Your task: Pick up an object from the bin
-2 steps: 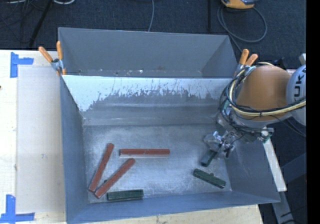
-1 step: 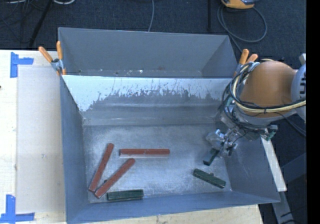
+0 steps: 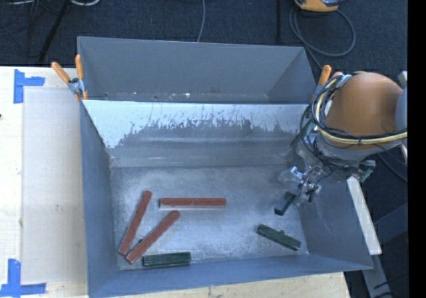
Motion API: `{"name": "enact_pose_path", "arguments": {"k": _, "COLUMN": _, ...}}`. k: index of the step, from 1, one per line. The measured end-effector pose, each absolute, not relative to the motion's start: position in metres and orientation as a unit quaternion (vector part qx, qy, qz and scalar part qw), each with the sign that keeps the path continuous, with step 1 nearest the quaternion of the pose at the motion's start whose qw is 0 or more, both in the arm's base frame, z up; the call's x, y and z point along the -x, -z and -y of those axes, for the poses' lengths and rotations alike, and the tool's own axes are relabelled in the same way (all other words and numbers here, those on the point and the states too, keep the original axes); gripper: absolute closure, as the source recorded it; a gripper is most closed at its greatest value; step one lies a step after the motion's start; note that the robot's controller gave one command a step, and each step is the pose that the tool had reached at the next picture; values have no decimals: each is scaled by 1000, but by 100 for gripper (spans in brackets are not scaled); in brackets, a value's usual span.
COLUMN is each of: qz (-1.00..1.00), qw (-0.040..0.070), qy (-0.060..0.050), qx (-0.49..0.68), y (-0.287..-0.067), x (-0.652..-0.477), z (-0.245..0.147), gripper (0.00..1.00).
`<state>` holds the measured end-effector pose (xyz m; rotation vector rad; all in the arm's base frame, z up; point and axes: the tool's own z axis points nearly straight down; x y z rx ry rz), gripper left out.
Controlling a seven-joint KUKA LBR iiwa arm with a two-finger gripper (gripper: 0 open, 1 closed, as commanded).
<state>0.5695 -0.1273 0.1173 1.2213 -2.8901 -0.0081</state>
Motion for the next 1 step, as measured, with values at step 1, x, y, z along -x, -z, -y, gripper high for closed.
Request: {"name": "enact_pose_path", "arguments": {"k": 1, "qz": 921, "qw": 0, "qy": 1, "qx": -389, "y": -137, "x": -571, "z": 128, "gripper": 100}}
